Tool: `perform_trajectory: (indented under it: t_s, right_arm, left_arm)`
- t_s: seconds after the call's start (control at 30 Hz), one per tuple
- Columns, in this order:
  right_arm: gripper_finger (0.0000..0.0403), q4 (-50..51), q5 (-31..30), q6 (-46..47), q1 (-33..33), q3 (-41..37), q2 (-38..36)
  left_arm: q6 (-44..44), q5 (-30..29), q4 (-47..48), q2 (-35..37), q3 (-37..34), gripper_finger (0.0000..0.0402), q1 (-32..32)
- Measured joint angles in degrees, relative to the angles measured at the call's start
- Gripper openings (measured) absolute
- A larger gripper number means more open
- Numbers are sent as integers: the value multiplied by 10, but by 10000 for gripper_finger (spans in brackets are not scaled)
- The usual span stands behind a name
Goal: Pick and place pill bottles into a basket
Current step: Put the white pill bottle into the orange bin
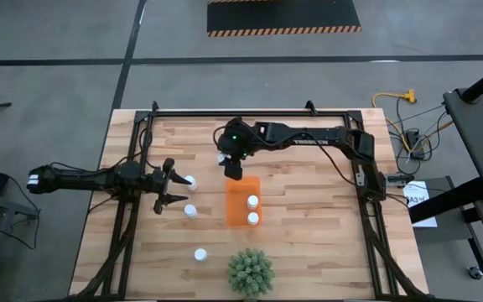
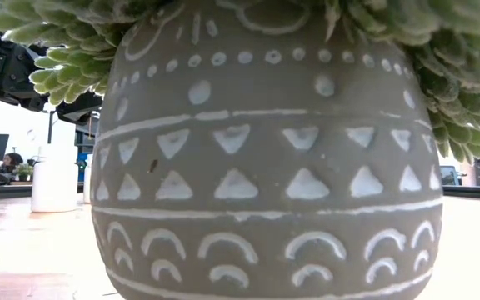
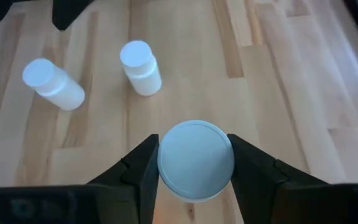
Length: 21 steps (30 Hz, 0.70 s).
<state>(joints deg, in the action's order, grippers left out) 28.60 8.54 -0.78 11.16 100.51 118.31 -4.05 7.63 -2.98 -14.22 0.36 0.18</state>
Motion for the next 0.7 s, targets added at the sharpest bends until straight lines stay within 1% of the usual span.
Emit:
perform_trajectory:
  t_s: [0.13, 0.3, 0.4, 0.57, 0.7]
  right_arm:
    - [148, -1, -12, 0, -11, -17, -20]
    - [148, -6, -19, 4, -29, -73, -52]
    - [148, -36, -37, 11, -40, -127, -91]
    - [148, -103, -38, 43, -55, -234, -174]
    - [148, -140, -42, 69, -61, -310, -211]
  left_arm:
    - [0, 0, 0, 0, 0, 233, 0]
    - [0, 0, 0, 0, 0, 233, 0]
    - [0, 0, 0, 0, 0, 233, 0]
    - [0, 0, -1, -1, 0, 233, 0]
    - [0, 0, 0, -2, 0, 233, 0]
